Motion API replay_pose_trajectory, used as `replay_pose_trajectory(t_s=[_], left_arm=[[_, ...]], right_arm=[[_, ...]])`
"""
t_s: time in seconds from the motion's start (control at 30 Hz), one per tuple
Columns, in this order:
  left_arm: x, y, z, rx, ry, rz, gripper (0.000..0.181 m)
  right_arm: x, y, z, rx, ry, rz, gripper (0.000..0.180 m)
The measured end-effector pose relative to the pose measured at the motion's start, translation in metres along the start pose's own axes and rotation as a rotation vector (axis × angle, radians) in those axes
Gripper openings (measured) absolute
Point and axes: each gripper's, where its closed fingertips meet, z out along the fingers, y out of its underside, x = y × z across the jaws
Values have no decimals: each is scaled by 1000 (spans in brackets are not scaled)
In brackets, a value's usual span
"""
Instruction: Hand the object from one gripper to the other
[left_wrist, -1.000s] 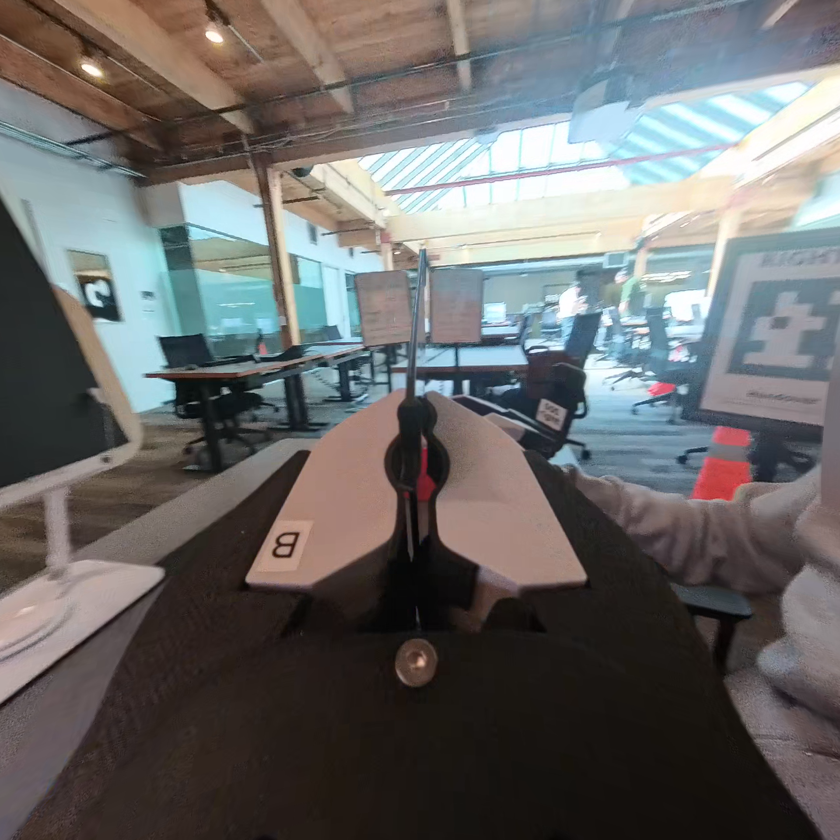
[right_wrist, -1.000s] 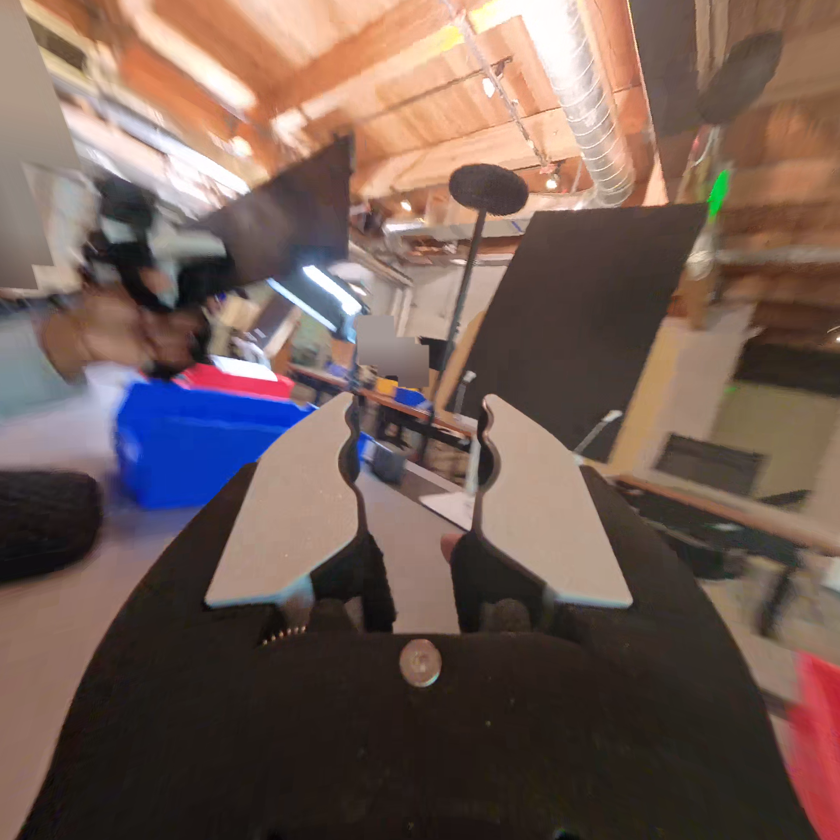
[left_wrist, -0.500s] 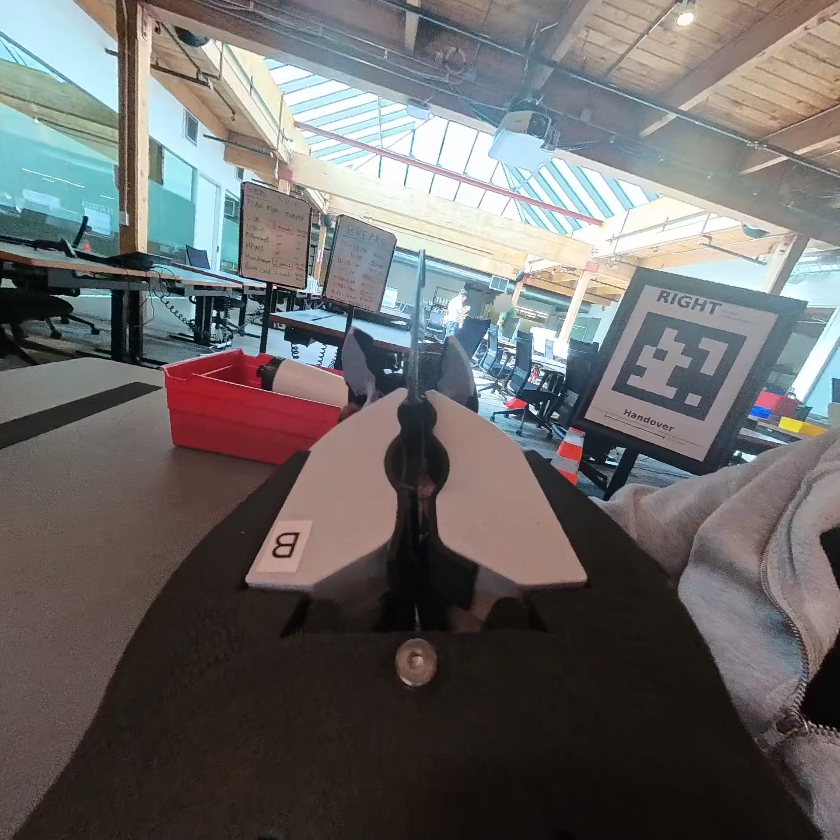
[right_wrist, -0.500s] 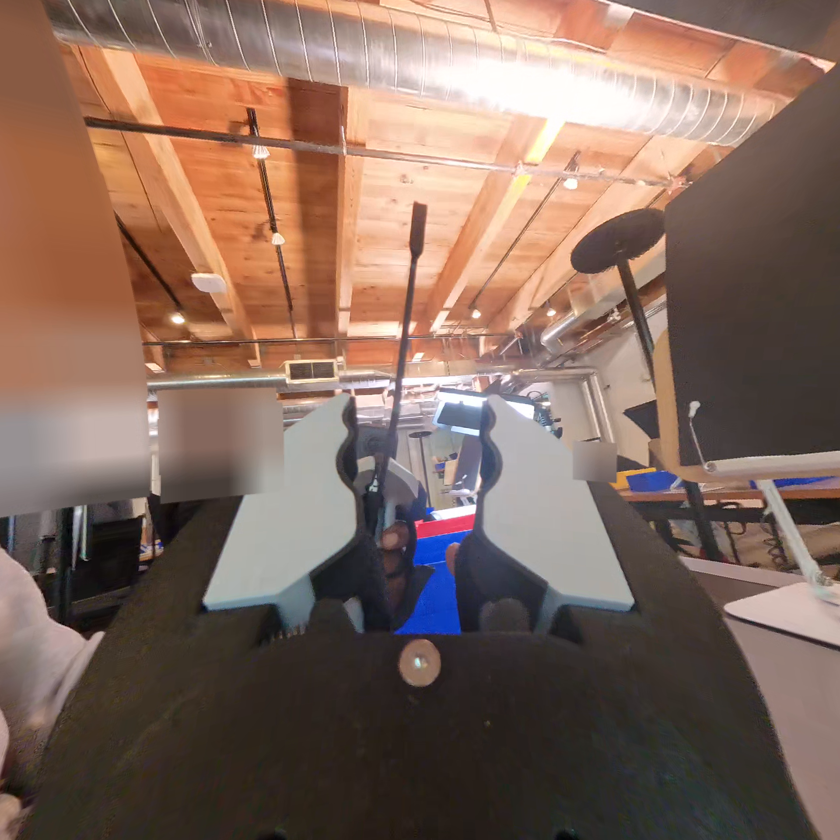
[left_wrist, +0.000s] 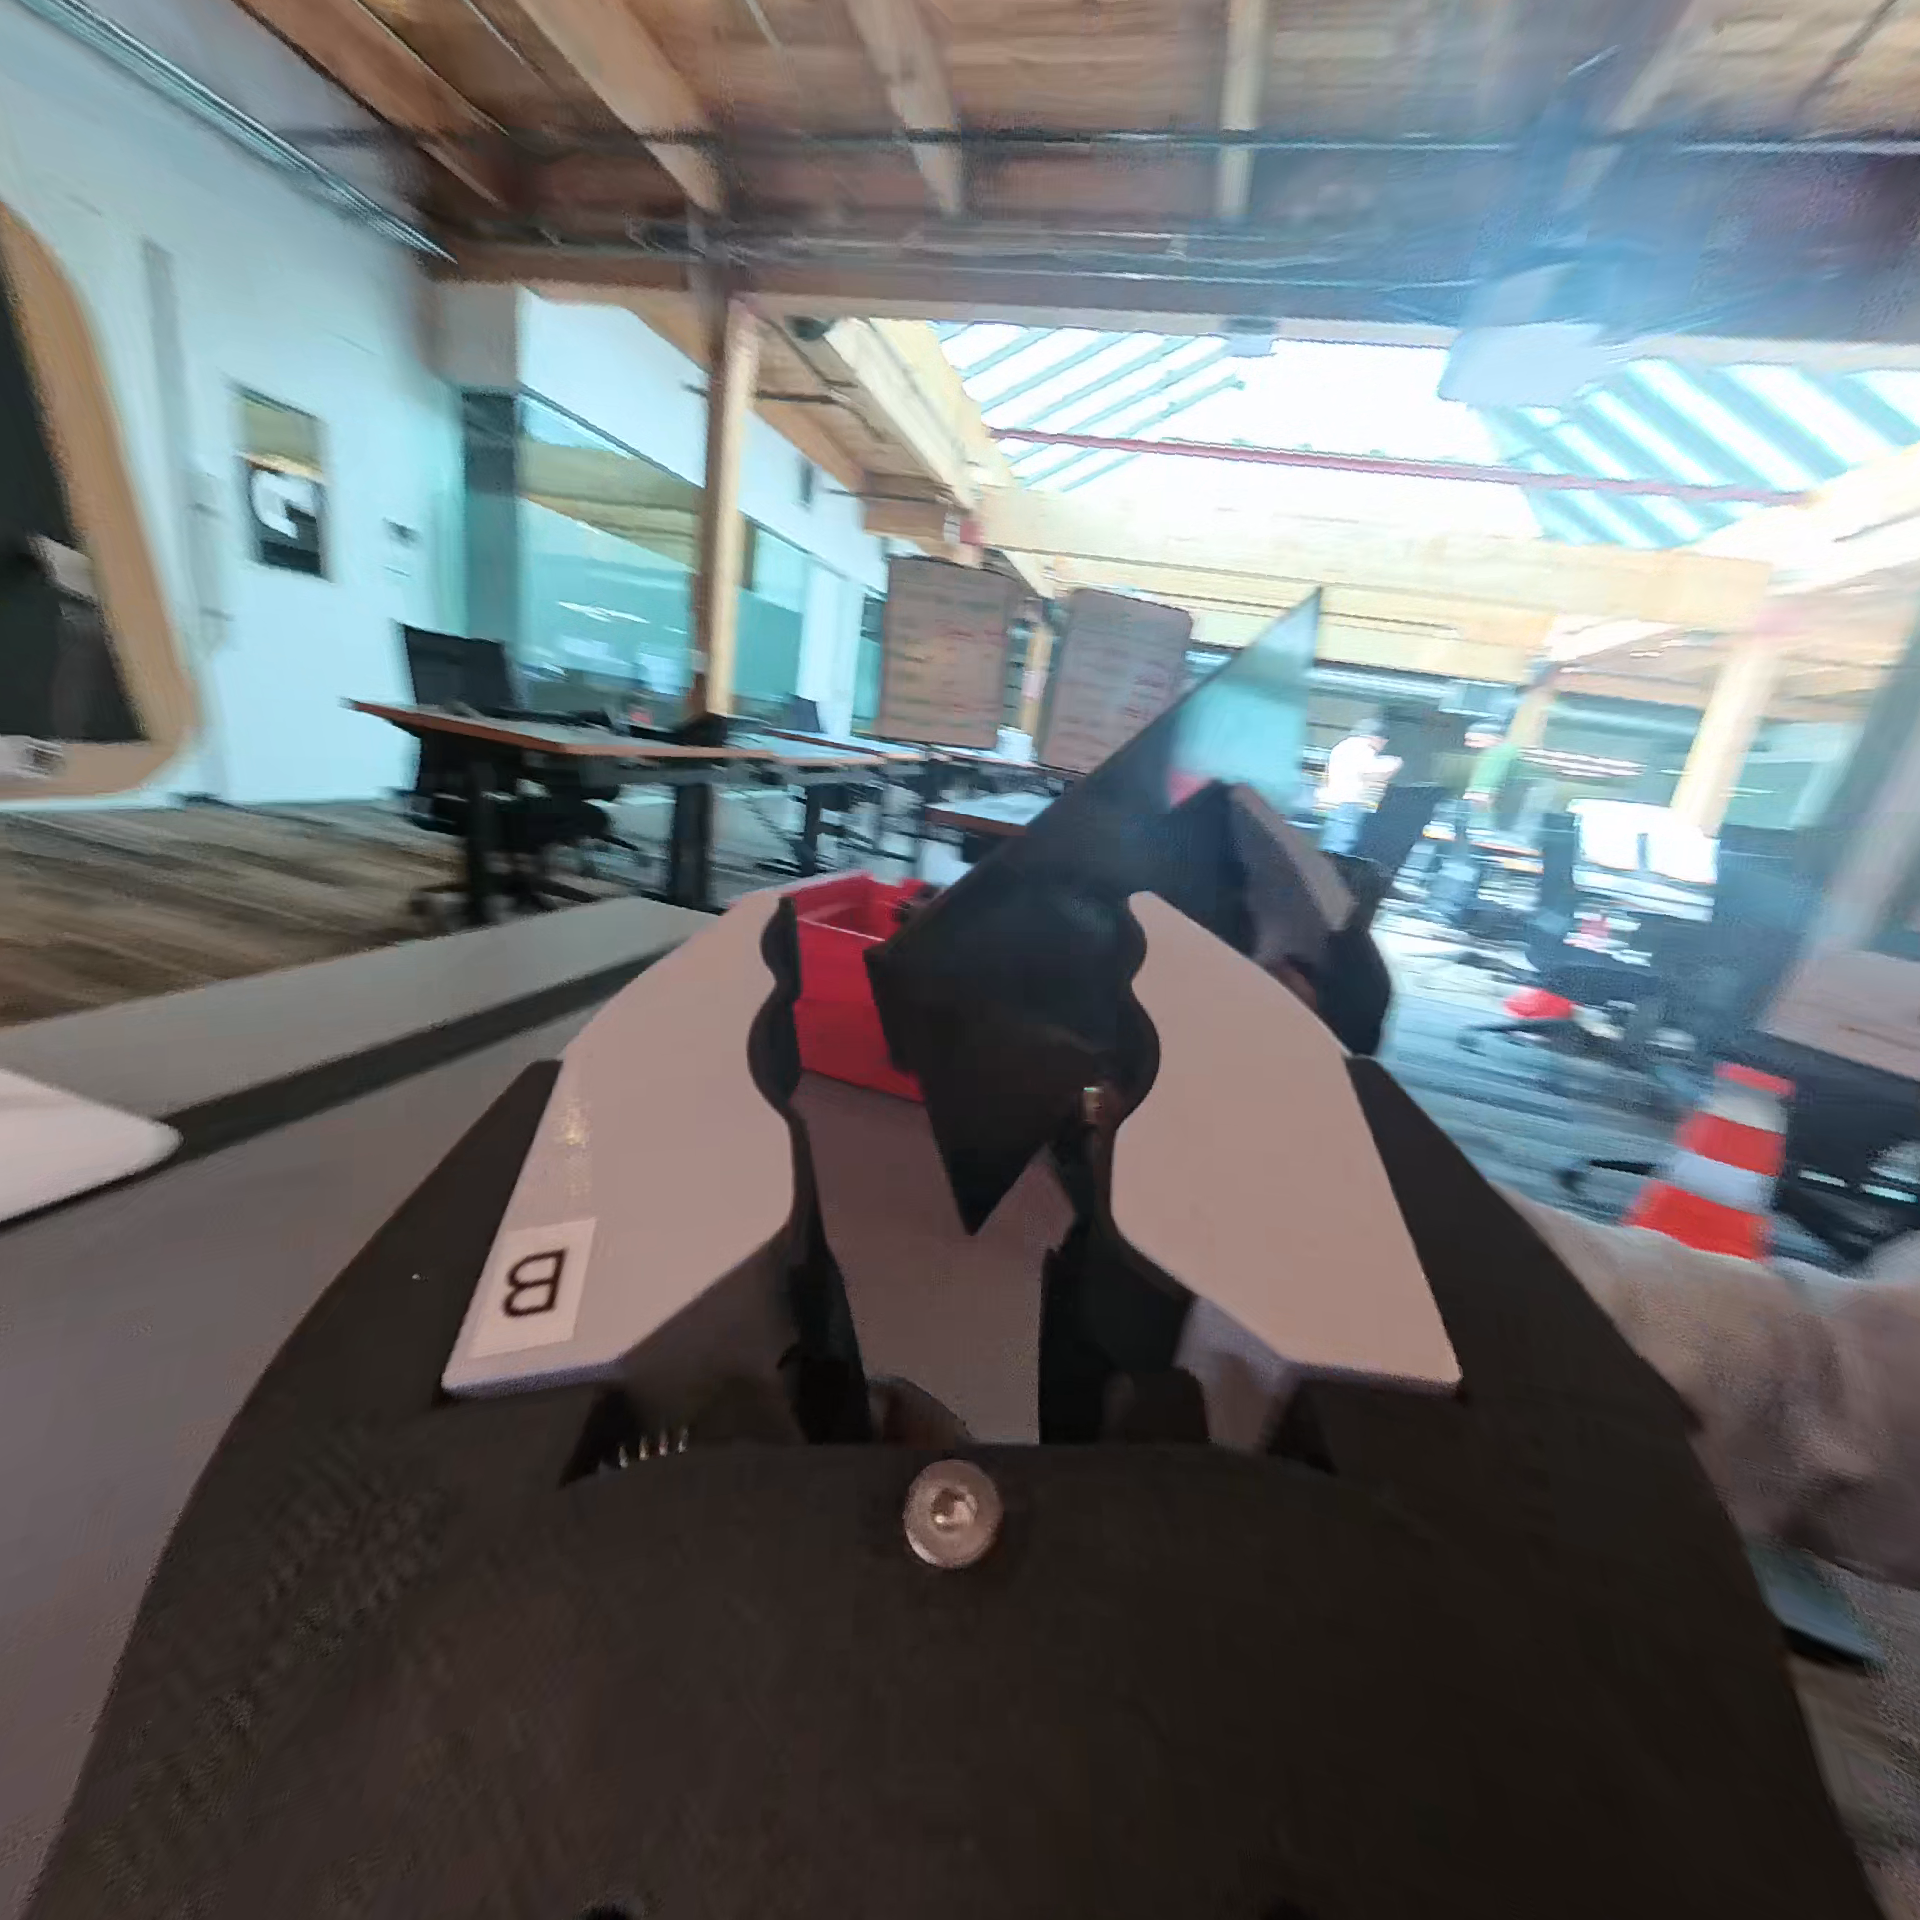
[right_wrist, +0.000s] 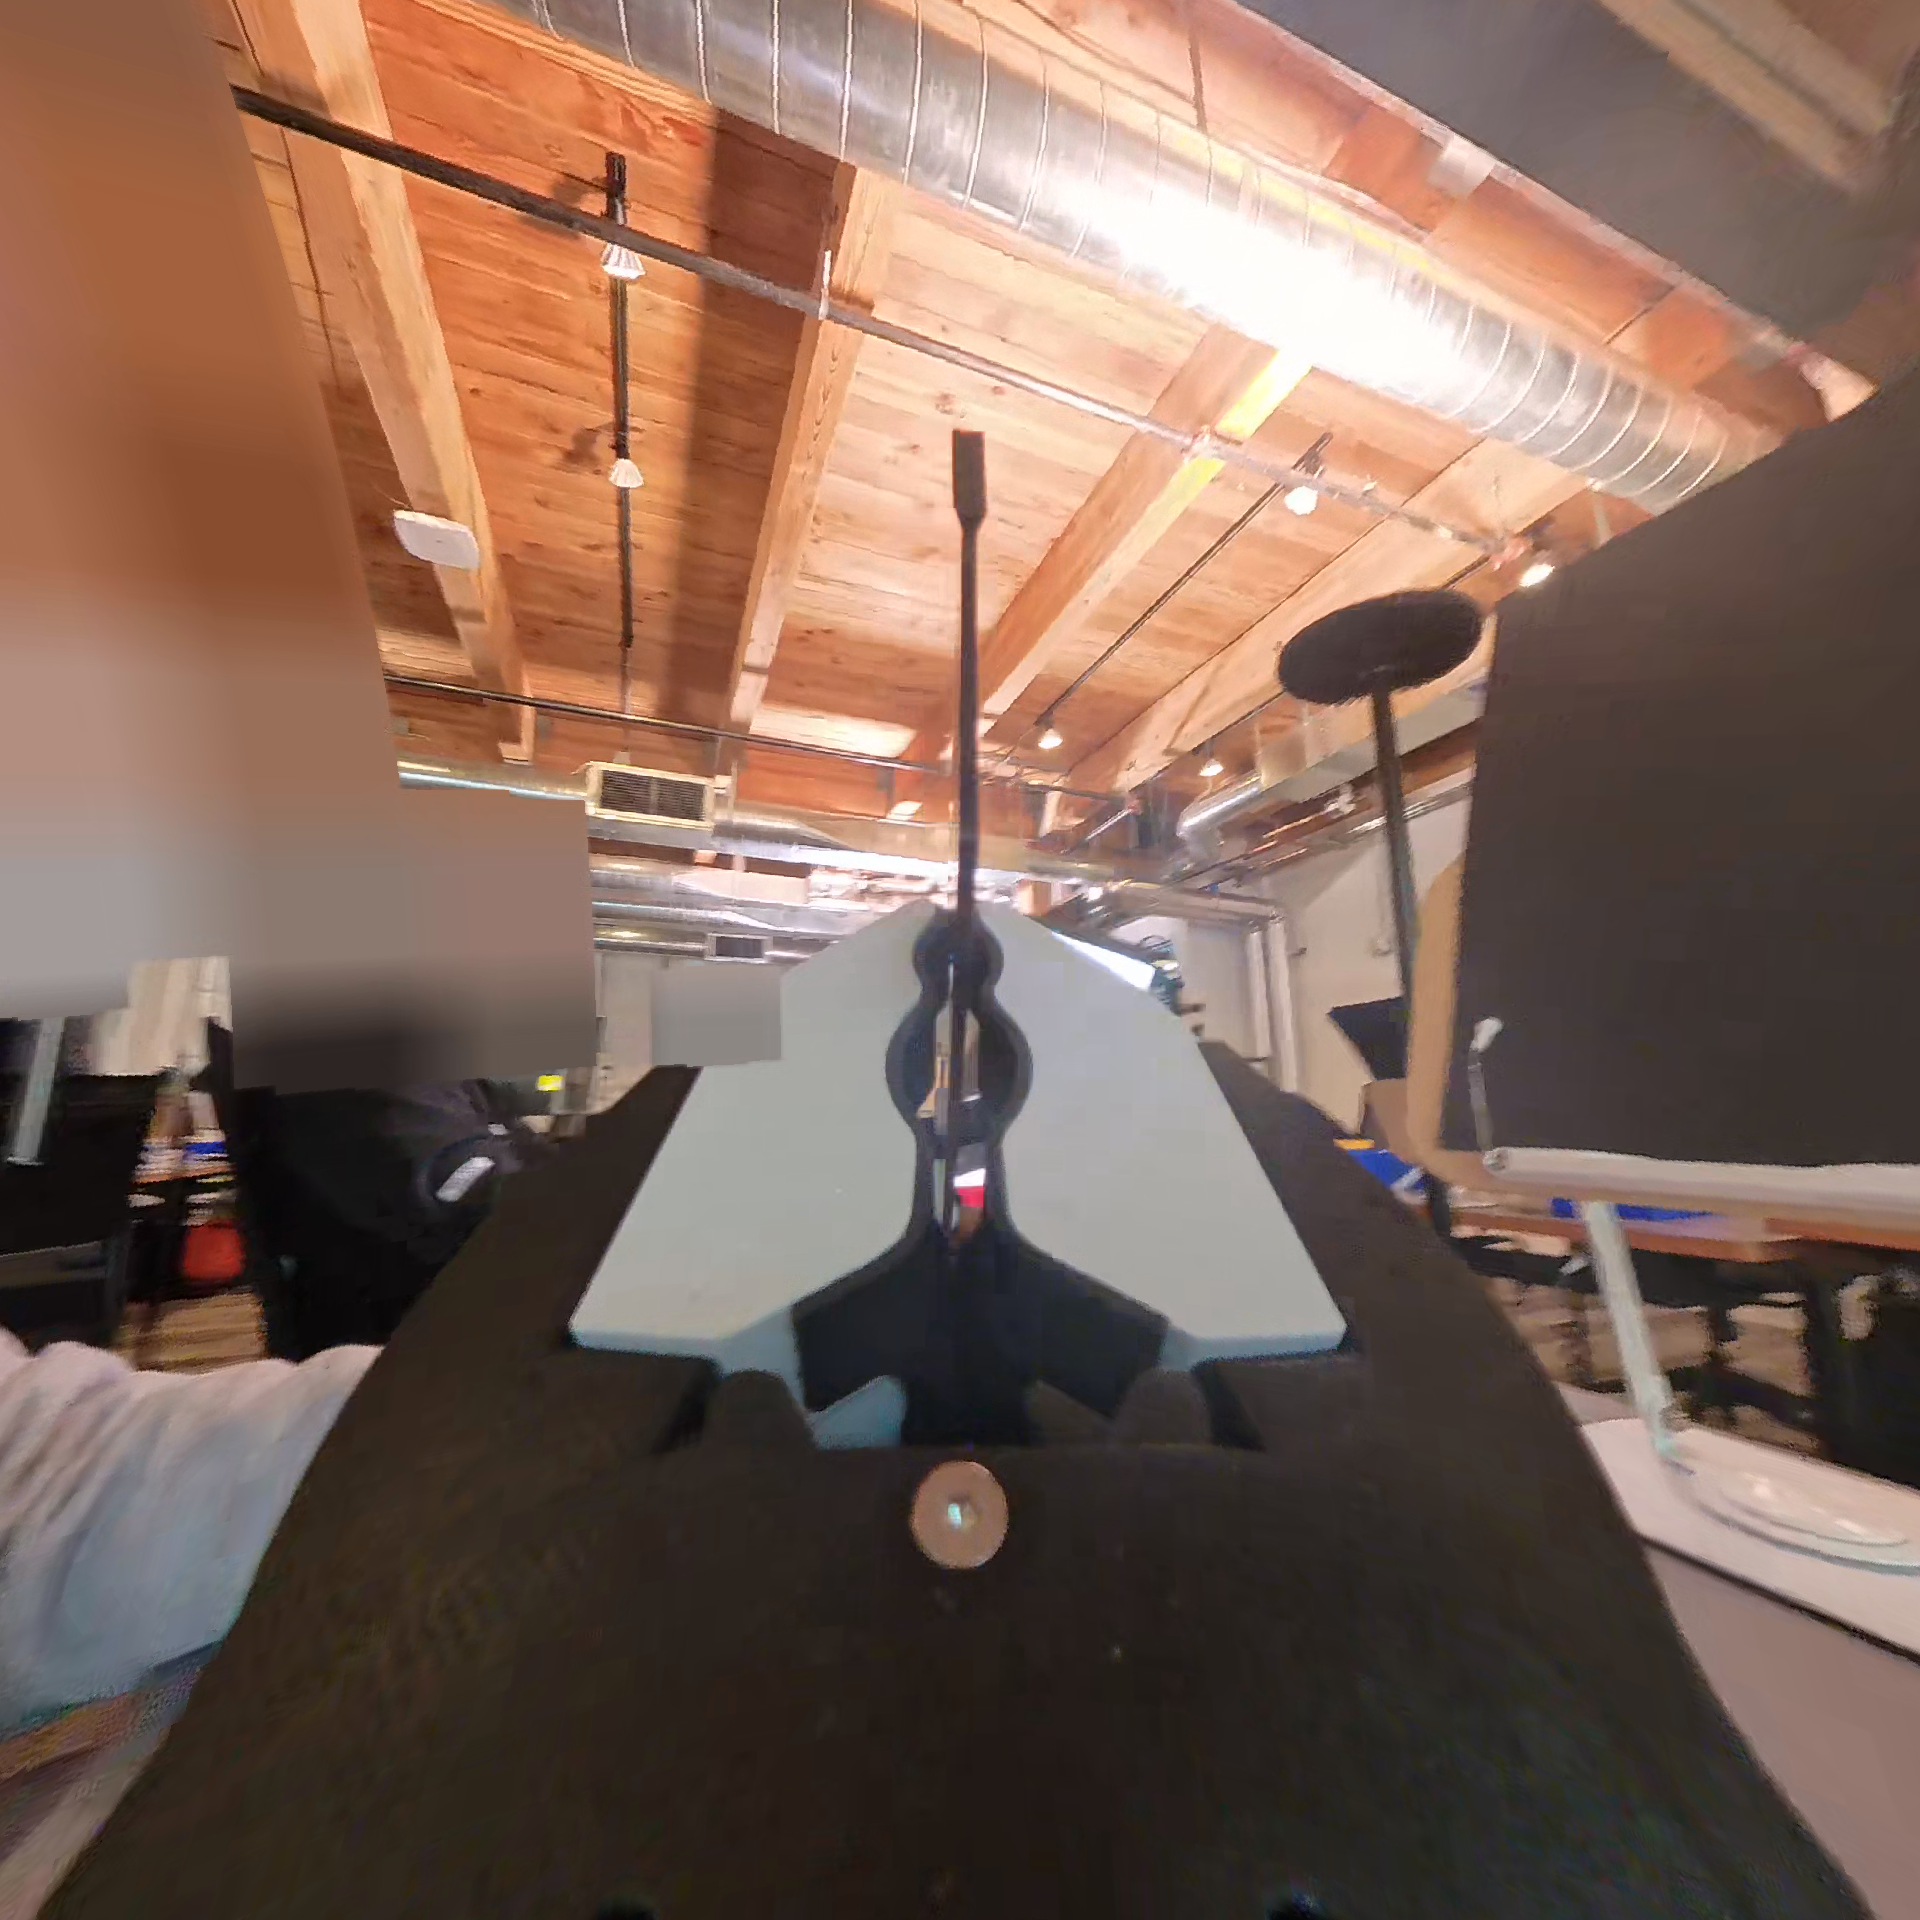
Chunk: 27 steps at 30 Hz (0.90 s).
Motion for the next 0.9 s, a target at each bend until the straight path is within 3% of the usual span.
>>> replay_pose_trajectory(t_s=[0.13,0.23,0.37,0.5,0.6,0.63,0.7,0.77,0.9], left_arm=[[-1,-9,-5,52,-39,79,57],[4,2,-1,-23,9,73,57],[13,24,0,-206,71,223,56],[31,51,-3,-396,210,174,41],[52,63,-1,-424,333,95,6],[53,65,1,-424,327,98,4],[43,61,8,-368,235,112,1],[27,49,12,-295,88,181,1],[-24,14,-4,-205,-399,529,1]], right_arm=[[2,-12,-4,19,30,-48,2],[8,-13,-6,26,16,105,2],[18,13,-5,-150,11,328,2],[4,34,-6,-349,-74,419,2],[-7,45,-7,-446,-121,395,2],[-10,46,-7,-456,-131,388,2],[-5,43,-4,-416,-95,345,9],[17,41,-4,-364,71,255,32],[41,41,-8,-337,291,49,54]])
